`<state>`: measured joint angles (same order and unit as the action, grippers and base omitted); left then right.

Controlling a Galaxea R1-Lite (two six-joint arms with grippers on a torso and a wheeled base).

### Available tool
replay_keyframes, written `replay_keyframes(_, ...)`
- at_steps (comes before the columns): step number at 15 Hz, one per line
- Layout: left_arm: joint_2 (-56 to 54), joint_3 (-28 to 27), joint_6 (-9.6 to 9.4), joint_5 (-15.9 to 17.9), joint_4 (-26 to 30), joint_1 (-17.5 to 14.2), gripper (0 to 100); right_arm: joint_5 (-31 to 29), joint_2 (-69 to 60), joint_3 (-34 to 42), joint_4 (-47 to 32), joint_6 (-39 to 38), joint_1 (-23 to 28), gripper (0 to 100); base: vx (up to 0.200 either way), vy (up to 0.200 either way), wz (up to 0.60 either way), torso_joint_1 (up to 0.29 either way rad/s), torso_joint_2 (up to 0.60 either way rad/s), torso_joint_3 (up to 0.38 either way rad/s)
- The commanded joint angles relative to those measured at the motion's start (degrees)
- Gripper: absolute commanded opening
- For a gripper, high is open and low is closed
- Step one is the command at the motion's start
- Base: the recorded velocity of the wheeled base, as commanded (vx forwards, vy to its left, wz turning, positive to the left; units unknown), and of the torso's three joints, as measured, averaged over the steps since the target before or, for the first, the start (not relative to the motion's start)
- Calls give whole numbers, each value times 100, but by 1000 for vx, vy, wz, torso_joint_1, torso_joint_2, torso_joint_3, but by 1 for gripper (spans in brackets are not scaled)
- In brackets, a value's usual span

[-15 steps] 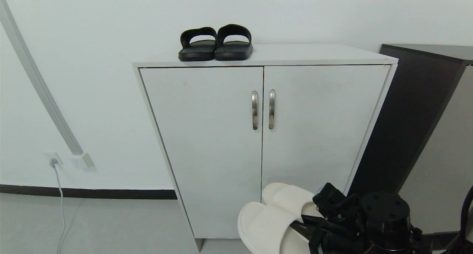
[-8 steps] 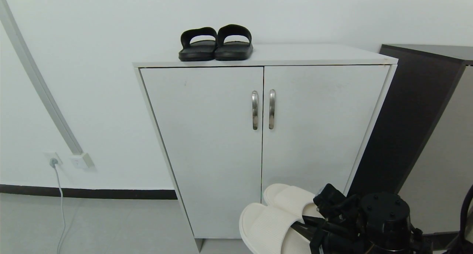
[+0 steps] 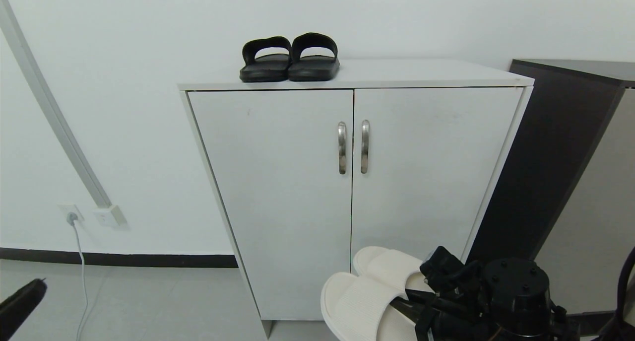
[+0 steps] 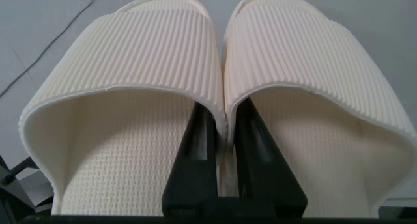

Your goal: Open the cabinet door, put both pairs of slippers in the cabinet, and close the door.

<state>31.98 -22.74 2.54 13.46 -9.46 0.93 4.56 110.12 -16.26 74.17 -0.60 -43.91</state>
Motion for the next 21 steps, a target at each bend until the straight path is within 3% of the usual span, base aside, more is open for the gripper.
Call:
replay_keyframes(1,1171,-47,-25,122,-636,171,100,1,10,-9,1,-2,-12,0,0,0,0,0,0,0)
replay_keyframes(3,2014,-258,80,60,-1462,461,100,1,10,-61,-8,-19,-12,0,0,0,0,0,0,0)
replay_keyframes(4,2225,-398,98,69,-1576,575,100,1,1,-61,-8,-19,-12,0,0,0,0,0,0,0)
replay_keyframes(6,2594,-785,168,78,-1603,1164,100,1,19,-61,-34,-19,-12,0,0,0,0,0,0,0)
replay_keyframes(9,3324,-1383,230,60,-1612,2289,100,1,19,-52,-34,-37,-12,0,0,0,0,0,0,0)
replay_keyframes(11,3763,-1725,239,96,-1612,2720,100,19,36,-52,-34,-46,-12,0,0,0,0,0,0,0)
replay_keyframes(14,4563,-2323,300,131,-1647,3107,100,19,71,-44,-34,-46,-12,0,0,0,0,0,0,0)
replay_keyframes(17,5117,-2437,502,254,-2324,3335,100,19,229,-52,1,-46,-12,0,0,0,0,0,0,0)
replay_keyframes(21,5987,-3395,713,816,-2209,3581,100,45,247,-35,10,-81,32,0,0,0,0,0,0,0)
